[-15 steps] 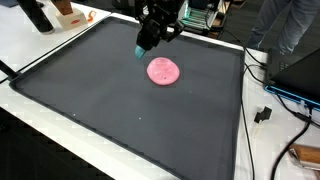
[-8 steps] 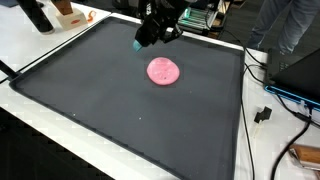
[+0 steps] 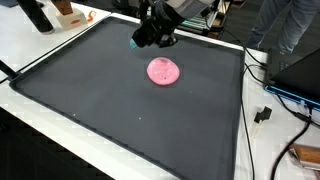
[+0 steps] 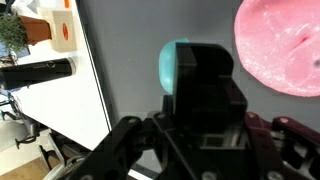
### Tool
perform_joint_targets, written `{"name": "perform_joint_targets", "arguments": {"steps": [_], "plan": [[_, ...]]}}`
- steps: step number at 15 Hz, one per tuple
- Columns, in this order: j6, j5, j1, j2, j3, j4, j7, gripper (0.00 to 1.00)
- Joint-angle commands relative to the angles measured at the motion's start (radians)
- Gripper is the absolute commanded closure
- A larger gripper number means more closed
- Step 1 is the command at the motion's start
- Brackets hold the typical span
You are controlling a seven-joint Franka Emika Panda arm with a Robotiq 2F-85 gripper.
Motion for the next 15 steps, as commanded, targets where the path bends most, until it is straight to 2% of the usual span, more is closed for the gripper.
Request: {"name": "perform_joint_targets", "arguments": {"steps": [1, 15], "plan": [[-0.056, -0.044, 0.024, 0.050, -0.015, 0.047, 0.059, 0.75], [-0.123, -0.061, 0.029, 0.140, -0.027, 0.117, 0.124, 0.75]]}}
